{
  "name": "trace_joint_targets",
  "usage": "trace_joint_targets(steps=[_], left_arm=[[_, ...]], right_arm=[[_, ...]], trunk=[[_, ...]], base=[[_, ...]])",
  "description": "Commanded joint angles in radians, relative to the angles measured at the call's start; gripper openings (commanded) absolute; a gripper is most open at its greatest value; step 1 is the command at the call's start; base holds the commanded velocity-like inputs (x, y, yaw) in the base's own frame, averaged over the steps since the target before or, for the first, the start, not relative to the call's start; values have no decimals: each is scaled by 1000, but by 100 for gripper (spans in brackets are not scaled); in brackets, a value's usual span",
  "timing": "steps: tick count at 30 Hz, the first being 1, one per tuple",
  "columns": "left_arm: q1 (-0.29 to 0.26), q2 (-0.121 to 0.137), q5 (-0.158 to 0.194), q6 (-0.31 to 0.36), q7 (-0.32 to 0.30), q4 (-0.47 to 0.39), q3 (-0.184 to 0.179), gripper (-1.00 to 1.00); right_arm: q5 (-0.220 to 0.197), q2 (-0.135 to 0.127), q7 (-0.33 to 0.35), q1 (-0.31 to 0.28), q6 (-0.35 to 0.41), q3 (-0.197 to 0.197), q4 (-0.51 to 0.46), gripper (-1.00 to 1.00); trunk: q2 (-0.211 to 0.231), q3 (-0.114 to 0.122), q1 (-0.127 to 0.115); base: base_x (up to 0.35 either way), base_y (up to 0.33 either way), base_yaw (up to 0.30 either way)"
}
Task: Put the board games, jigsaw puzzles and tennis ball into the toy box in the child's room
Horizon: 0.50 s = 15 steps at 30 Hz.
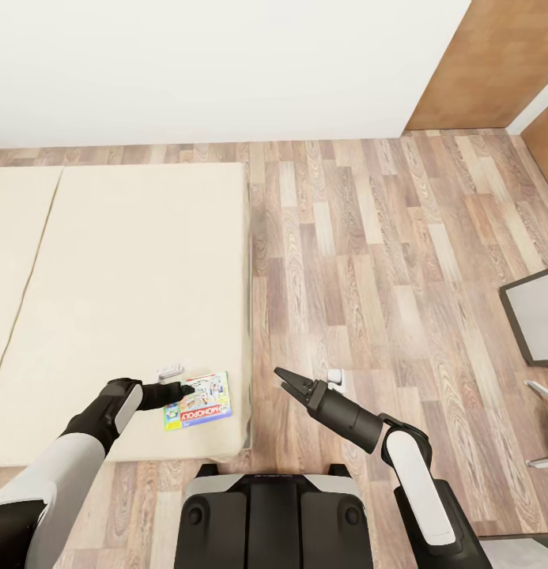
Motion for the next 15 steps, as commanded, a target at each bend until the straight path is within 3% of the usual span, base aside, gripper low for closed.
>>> trace_joint_targets(steps=[1, 15], left_arm=[[0, 0, 2, 7, -3, -1, 5, 100], [0, -2, 2, 7, -3, -1, 5, 100]], right_arm=[[2, 0, 3, 0, 4, -1, 0, 100], [2, 1, 3, 0, 4, -1, 0, 100]], trunk=[[-2, -1, 1], [-2, -1, 1]], base=[[0, -69, 0], [0, -11, 0]])
